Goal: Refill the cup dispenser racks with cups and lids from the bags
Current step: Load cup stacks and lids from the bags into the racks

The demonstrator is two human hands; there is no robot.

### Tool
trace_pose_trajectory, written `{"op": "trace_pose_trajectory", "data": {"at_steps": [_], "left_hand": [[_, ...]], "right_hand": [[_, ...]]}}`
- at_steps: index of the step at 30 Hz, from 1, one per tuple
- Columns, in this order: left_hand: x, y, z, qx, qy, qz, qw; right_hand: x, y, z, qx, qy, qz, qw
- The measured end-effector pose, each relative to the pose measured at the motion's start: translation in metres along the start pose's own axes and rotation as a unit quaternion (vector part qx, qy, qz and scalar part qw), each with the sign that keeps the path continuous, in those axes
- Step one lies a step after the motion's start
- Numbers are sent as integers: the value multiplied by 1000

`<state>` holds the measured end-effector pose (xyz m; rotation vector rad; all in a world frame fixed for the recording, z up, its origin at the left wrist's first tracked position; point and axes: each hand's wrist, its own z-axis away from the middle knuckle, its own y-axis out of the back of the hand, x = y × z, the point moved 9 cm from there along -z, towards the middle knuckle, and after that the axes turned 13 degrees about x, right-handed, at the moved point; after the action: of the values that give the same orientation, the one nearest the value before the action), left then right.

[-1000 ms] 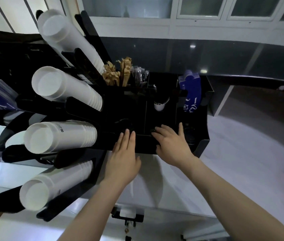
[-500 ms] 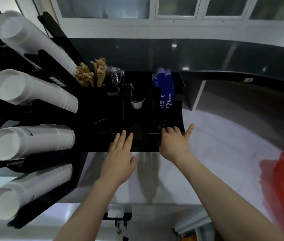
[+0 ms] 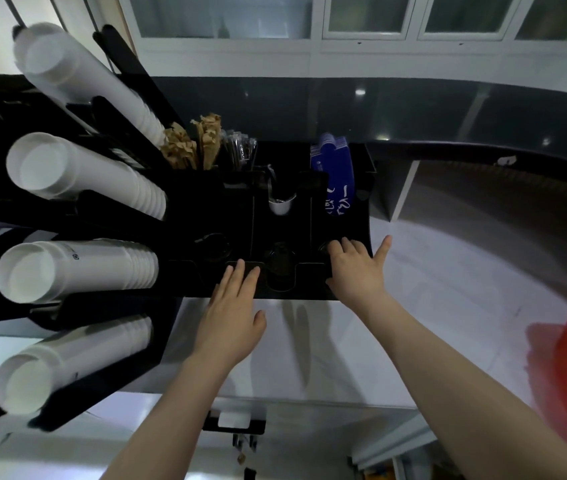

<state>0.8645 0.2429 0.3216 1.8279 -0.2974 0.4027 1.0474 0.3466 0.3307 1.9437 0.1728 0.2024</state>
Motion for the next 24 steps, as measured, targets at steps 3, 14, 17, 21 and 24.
{"op": "trace_pose_trajectory", "data": {"at_steps": [3, 14, 17, 21, 24], "left_hand": [[-4, -1, -2, -3, 6, 6, 1000], [-12, -2, -18, 13, 19, 47, 999], [-11, -2, -20, 18, 17, 50, 998], [-10, 0, -21, 20, 2, 44, 999], [-12, 2, -20, 24, -9, 38, 999]], "right_hand": [[5, 0, -3, -8, -19, -20, 1000], [31, 41, -5, 103, -99, -317, 938], [14, 59, -4, 146, -63, -358, 920], [-35, 58, -10, 111, -9, -321, 940], [-65, 44, -16, 80, 13, -242, 967]]}}
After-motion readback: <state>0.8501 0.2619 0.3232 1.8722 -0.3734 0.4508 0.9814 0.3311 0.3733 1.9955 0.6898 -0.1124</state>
